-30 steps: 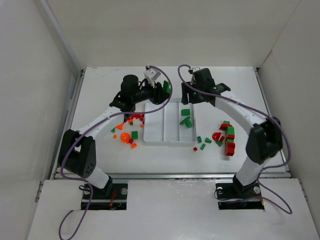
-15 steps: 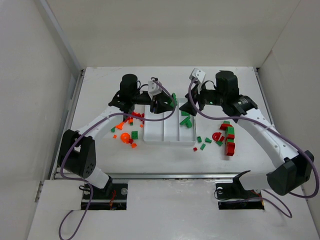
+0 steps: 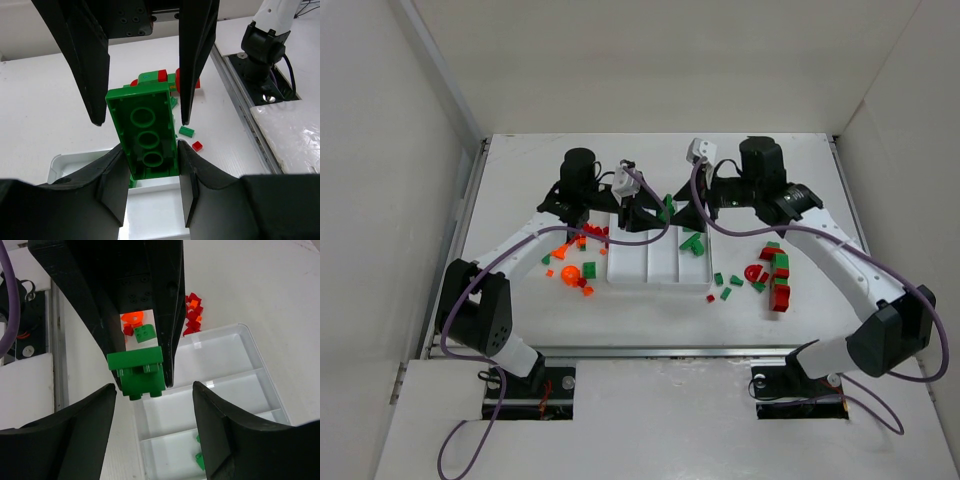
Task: Sort the legos into containers by color
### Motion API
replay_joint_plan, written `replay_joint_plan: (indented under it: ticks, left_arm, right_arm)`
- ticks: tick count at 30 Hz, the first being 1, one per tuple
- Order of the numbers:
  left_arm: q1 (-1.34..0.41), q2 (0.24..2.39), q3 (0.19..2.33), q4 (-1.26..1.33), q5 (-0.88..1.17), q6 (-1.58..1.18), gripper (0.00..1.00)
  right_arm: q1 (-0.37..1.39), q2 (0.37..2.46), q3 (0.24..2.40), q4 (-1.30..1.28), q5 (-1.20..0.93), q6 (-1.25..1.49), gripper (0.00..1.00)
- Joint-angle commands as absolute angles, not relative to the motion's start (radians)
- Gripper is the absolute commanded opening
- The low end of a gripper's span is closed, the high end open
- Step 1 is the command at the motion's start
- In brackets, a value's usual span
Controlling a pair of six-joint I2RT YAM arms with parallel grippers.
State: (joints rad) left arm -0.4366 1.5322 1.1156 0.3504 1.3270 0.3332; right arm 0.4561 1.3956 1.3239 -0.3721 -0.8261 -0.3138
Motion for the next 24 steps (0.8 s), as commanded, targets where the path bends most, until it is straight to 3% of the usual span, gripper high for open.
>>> replay_joint_plan:
  ticks: [1,4,8,14,18,19,20,23,24]
  left_arm:
    - [-0.431,1.499,1.161,0.374,1.379,0.339,0.00]
    - [-0.431,1.499,1.161,0.374,1.379,0.339,0.00]
    - [-0.431,1.499,1.161,0.383,1.390,0.330,0.00]
    - [-0.431,1.499,1.161,0.393,1.390,0.319,0.00]
    - [-0.431,1.499,1.161,0.393,1.390,0.319,0.00]
    - [-0.431,1.499,1.161,0.393,1.390,0.319,0.09]
    - [-0.431,1.499,1.161,0.393,1.390,0.319,0.27]
    - [-0.431,1.499,1.152,0.393,1.410,0.319,0.62]
    - [-0.431,1.499,1.143,0.393,1.410,0.319,0.62]
  right_arm:
    - [0.480,1.420,1.385,-0.336,-0.876,-0.351,0.68]
    - [0.491,1.431,1.385,-0.345,-0.876,-0.351,0.66]
    - [0.502,1.440,1.394,-0.327,-0.851,-0.351,0.45]
    - [0.511,1.450,1.405,-0.336,-0.842,-0.351,0.33]
    - [0.511,1.459,1.414,-0.385,-0.833,-0.362,0.18]
    - [0.511,1.468,1.426,-0.405,-0.833,-0.362,0.11]
    - [0.511,1.468,1.427,-0.405,-0.833,-0.362,0.08]
    - [0.511,1.453,1.411,-0.387,-0.824,-0.362,0.00]
    - [0.511,1.444,1.401,-0.376,-0.824,-0.362,0.00]
